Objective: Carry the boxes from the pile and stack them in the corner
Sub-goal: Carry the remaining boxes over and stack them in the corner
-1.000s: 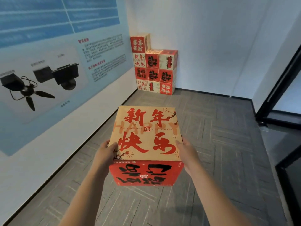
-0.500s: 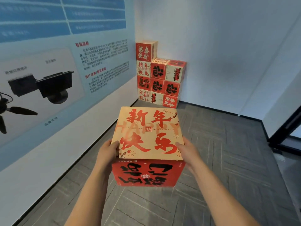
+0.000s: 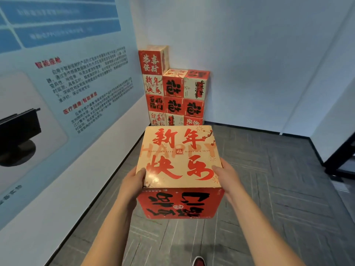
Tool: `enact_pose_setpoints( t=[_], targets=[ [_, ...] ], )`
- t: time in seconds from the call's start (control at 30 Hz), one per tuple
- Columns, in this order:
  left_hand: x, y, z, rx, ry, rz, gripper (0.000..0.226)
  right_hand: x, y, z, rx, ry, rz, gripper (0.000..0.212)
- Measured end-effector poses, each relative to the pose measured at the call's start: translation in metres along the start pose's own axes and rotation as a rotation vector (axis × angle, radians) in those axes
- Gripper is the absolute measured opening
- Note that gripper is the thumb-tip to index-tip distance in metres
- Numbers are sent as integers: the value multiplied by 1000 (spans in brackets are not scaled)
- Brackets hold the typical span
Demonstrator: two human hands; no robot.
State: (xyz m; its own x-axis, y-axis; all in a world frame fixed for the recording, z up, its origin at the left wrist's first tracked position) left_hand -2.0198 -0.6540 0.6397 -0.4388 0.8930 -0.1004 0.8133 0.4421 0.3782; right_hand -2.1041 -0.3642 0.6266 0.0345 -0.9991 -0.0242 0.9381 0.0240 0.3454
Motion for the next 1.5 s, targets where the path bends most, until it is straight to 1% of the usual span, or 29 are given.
enact_pose_setpoints(
  t=[0.1, 0.27, 0.4, 0.57, 0.63, 0.77, 0.83, 0.9, 1.0, 1.03, 1.17, 1.3, 1.5],
  targets=[
    [27, -61, -30, -9, -38, 18, 22, 8, -72, 22, 8, -20, 6, 30],
    [44, -161, -94, -28, -22, -94, 11, 37, -183, 82, 4, 1, 68, 32],
    [37, -230, -130, -26, 38, -142, 17, 69, -249, 136, -24, 32, 102, 25],
    [37, -324, -169, -20, 74, -144, 15, 112, -337, 174, -21, 47, 135, 30],
    [37, -367, -180, -7, 71, -144, 17, 129, -374, 187, -28, 46, 122, 23],
    [31, -466, -204, 5, 58, -118, 17, 177, -455, 212, -31, 57, 110, 21],
    [28, -521, -223, 4, 39, -106, 23, 204, -499, 230, -43, 56, 99, 23],
    [28, -575, -248, 6, 45, -85, 24, 228, -542, 249, -54, 62, 73, 20],
    [35, -650, -291, 30, 47, -67, 22, 252, -603, 277, -67, 66, 21, 36],
    [40, -671, -305, 41, 42, -65, 21, 256, -621, 285, -65, 67, 4, 39],
    [67, -742, -350, 70, 34, -15, 21, 265, -688, 317, -81, 54, -20, 31],
    [98, -820, -380, 68, -24, 28, 21, 266, -764, 341, -90, 37, -42, 32],
    [161, -937, -441, 117, -95, 16, 19, 257, -904, 386, -104, -32, -35, 29]
  ],
)
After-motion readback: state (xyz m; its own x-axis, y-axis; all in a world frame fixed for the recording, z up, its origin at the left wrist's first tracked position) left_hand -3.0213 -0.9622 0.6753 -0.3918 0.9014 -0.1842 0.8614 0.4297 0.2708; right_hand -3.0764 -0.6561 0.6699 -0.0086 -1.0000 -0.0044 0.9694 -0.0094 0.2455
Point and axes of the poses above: each hand's wrist, its own y-axis away from the middle knuckle, its own x-axis out of the palm, z = x × y, the point moved 5 cm from there along -y, towards the middle knuckle, and after that the axes turned 2 degrees about -y, right-handed, at the moved point
